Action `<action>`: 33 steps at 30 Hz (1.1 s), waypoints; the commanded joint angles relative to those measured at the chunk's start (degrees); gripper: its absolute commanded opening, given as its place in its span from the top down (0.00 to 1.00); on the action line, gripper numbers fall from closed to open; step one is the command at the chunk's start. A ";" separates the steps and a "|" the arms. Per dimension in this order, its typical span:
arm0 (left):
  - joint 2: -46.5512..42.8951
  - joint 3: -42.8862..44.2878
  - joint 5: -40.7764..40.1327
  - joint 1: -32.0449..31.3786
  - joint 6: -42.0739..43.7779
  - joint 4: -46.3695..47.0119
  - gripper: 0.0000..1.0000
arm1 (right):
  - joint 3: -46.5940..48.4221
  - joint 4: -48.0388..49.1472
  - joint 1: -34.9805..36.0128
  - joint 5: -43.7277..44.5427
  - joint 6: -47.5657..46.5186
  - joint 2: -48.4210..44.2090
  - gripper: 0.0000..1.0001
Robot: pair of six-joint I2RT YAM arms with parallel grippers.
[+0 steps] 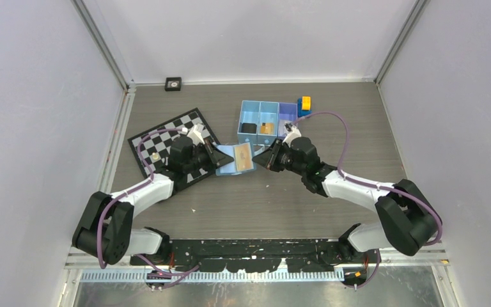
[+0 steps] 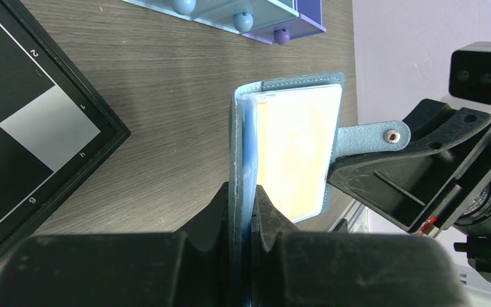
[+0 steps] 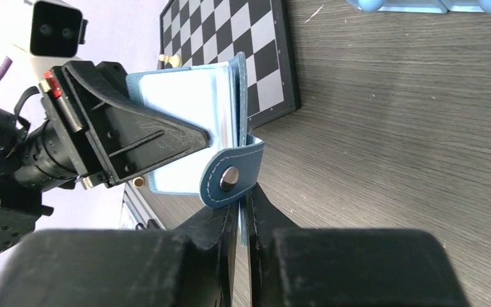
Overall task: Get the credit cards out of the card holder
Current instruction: Remove the credit card from the card holder.
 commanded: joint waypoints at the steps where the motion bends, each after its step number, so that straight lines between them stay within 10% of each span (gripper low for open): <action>1: -1.76 1.10 2.01 0.24 0.64 3.34 1.00 | 3.14 -0.12 0.21 -0.93 -1.00 1.26 0.86; 33: 3.25 3.22 6.13 -1.25 0.20 5.48 1.00 | 3.92 6.26 1.63 -8.16 0.11 4.58 0.82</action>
